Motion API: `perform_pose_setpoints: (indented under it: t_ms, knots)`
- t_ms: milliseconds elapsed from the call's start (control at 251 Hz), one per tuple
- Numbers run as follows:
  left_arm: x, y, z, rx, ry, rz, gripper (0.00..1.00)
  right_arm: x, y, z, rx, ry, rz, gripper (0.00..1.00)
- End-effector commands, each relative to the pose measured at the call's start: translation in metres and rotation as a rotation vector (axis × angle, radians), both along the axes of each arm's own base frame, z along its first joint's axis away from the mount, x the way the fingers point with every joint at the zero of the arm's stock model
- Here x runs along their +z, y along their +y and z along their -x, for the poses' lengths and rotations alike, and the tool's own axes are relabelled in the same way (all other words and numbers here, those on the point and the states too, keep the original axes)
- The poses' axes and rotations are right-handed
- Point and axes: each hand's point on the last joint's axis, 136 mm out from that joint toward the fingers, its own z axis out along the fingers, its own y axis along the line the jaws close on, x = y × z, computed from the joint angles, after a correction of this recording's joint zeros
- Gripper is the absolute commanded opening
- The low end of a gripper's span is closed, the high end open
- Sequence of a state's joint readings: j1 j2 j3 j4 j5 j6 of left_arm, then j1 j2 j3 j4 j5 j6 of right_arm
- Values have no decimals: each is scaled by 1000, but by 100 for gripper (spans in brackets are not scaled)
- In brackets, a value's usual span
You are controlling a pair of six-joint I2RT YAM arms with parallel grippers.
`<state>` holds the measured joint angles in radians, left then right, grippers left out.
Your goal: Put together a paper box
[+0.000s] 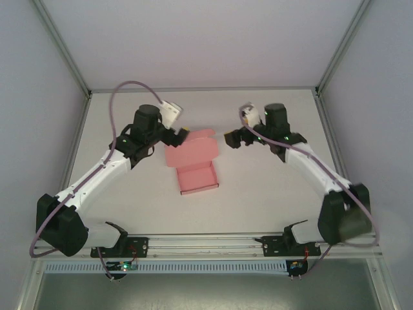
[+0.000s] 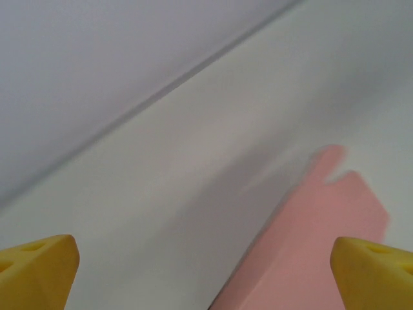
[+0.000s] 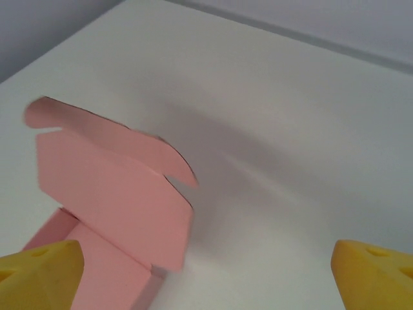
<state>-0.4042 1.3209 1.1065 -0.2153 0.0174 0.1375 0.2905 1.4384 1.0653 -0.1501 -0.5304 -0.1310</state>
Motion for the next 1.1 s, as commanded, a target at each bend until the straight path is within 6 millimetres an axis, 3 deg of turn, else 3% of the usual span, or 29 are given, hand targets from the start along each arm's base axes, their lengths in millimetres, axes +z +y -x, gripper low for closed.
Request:
perform_pose_setpoints:
  t_ms: [0, 64, 200, 327, 479, 567, 639, 786, 918, 1097]
  knots:
    - [-34, 60, 9, 462, 291, 305, 100, -5, 39, 2, 283, -35, 63, 98]
    - [-51, 67, 17, 483, 400, 335, 100, -14, 54, -6, 367, -8, 108, 95]
    - [-83, 57, 25, 375, 536, 308, 100, -39, 71, -13, 515, 69, 243, 90]
    - [-91, 42, 24, 284, 608, 342, 100, -48, 77, -5, 637, 134, 281, 88]
    - [-100, 19, 27, 145, 652, 382, 100, -63, 78, -5, 657, 188, 318, 84]
    - [-109, 16, 30, 116, 684, 366, 94, -74, 80, -7, 647, 218, 334, 79]
    - [-111, 8, 32, 66, 705, 385, 88, -79, 82, -8, 647, 229, 341, 67]
    - [-117, 1, 37, 11, 753, 384, 73, -82, 82, -15, 617, 227, 363, 64]
    - [-128, 6, 40, 26, 769, 344, 68, -90, 80, -15, 617, 254, 369, 60]
    - [-133, 4, 42, 11, 786, 337, 50, -93, 81, -13, 617, 271, 359, 35]
